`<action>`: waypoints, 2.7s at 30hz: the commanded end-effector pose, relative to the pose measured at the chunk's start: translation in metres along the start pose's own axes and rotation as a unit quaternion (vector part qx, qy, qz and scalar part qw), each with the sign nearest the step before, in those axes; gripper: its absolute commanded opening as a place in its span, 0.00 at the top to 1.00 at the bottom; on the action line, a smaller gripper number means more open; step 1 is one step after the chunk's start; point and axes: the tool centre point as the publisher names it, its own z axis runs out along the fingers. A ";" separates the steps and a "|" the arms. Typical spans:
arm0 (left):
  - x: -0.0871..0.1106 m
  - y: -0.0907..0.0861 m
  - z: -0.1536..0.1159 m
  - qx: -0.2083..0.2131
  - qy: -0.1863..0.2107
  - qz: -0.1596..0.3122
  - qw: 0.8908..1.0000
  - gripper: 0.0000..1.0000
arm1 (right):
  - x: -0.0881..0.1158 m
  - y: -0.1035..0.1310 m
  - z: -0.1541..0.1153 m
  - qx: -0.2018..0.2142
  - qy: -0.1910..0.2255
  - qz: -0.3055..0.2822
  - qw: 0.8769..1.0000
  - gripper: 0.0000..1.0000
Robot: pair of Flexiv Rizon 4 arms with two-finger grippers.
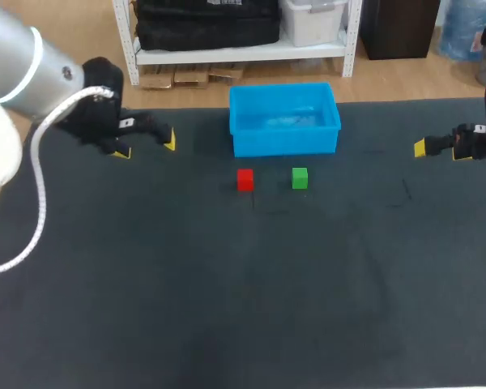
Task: Use the left arm to pick the red cube and place it into the blue plastic box first, then use the right arm to grasp the green cube and put it into the same blue plastic box after the first action is fully finished.
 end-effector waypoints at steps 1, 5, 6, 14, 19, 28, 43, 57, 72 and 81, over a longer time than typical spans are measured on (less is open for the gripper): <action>-0.011 -0.013 0.009 -0.091 0.028 -0.001 0.995 0.00 | 0.000 0.000 0.000 0.001 0.000 0.000 1.000 0.00; -0.015 -0.024 0.014 -0.108 0.043 0.000 0.993 0.00 | 0.000 0.000 0.000 0.001 0.000 0.000 1.000 0.00; -0.016 -0.026 0.015 -0.111 0.046 0.001 0.993 0.00 | 0.000 0.000 0.000 0.001 0.000 0.000 1.000 0.00; -0.024 -0.045 0.026 -0.136 0.083 -0.006 0.987 0.00 | 0.000 0.000 0.000 0.001 0.000 0.000 1.000 0.00; -0.029 -0.054 0.033 -0.147 0.097 -0.022 0.984 0.00 | 0.000 0.000 0.000 0.001 0.000 0.000 1.000 0.00; -0.036 -0.061 0.047 -0.177 0.120 -0.046 0.976 0.00 | 0.000 0.000 0.000 0.001 0.000 0.000 1.000 0.00; -0.042 -0.067 0.069 -0.185 0.166 -0.076 0.966 0.00 | 0.000 0.000 0.000 0.001 0.000 0.000 1.000 0.00; -0.056 -0.079 0.088 -0.198 0.184 -0.066 0.961 0.00 | 0.000 0.000 0.000 0.001 0.000 0.000 1.000 0.00; -0.058 -0.094 0.114 -0.194 0.198 -0.064 0.959 0.00 | 0.000 0.000 0.000 0.001 0.000 0.000 1.000 0.00; -0.057 -0.090 0.129 -0.190 0.203 -0.082 0.957 0.00 | 0.000 0.000 0.000 0.001 0.000 0.000 1.000 0.00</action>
